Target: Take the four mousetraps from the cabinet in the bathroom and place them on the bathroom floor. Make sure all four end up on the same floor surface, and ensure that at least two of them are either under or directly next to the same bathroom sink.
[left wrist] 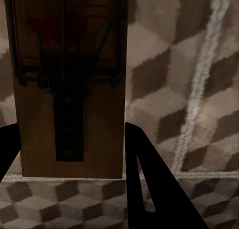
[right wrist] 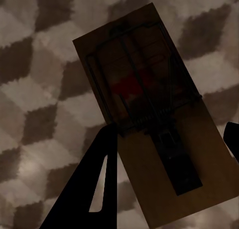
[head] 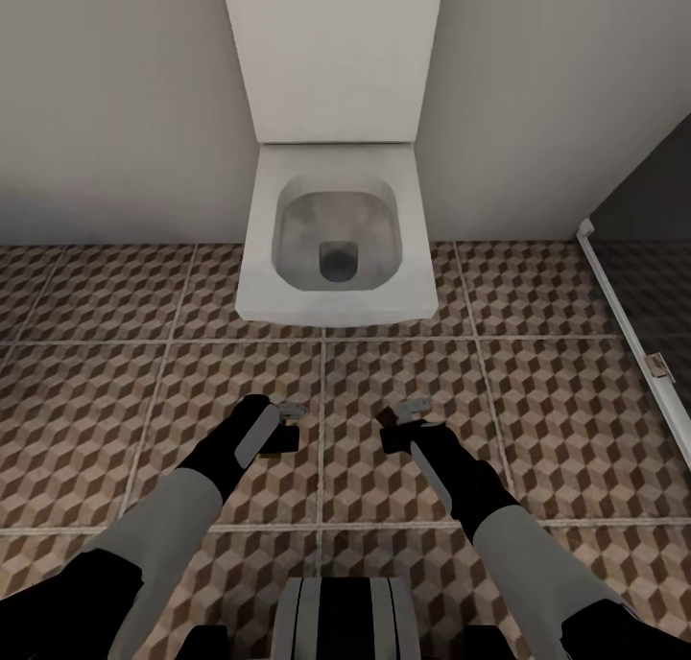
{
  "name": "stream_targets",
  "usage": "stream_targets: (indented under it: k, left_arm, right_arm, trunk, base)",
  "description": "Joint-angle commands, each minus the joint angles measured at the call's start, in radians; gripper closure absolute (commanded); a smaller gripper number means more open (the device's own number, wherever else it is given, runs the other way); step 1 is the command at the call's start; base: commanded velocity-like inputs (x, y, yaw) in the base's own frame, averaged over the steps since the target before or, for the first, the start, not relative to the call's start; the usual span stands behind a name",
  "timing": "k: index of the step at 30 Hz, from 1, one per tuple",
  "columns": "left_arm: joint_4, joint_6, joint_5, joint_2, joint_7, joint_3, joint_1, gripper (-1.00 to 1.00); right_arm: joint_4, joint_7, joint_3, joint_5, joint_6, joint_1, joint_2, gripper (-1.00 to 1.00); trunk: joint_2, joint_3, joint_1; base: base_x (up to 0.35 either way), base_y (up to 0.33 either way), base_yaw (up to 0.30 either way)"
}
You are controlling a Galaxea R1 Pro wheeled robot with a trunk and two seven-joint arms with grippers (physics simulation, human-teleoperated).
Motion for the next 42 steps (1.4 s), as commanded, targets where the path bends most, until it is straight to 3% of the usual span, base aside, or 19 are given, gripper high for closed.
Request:
stream_targets:
  k: [1, 11, 42]
  left_arm:
    - [-0.001, 0.003, 0.008, 0.001, 0.008, -0.004, 0.0, 1.0]
    - [0.0, 0.003, 0.008, 0.001, 0.008, -0.004, 0.0, 1.0]
    - [0.001, 0.003, 0.008, 0.001, 0.008, -0.004, 0.0, 1.0]
  right_arm:
    - [-0.003, -0.004, 0.002, -0.008, 0.004, 0.0, 0.0, 1.0]
    - [-0.026, -0.008, 0.004, 0.009, -0.082, 0.0, 0.0, 1.0]
    - [-0.024, -0.008, 0.004, 0.017, -0.087, 0.001, 0.0, 1.0]
  trunk:
    - [0.0, -0.001, 0.0]
    - [0.0, -0.001, 0.0]
    - [0.0, -0.001, 0.0]
  base:
    - [0.0, 0.0, 0.0]
    - [0.0, 0.0, 0.0]
    - [0.068, 0.0, 0.0]
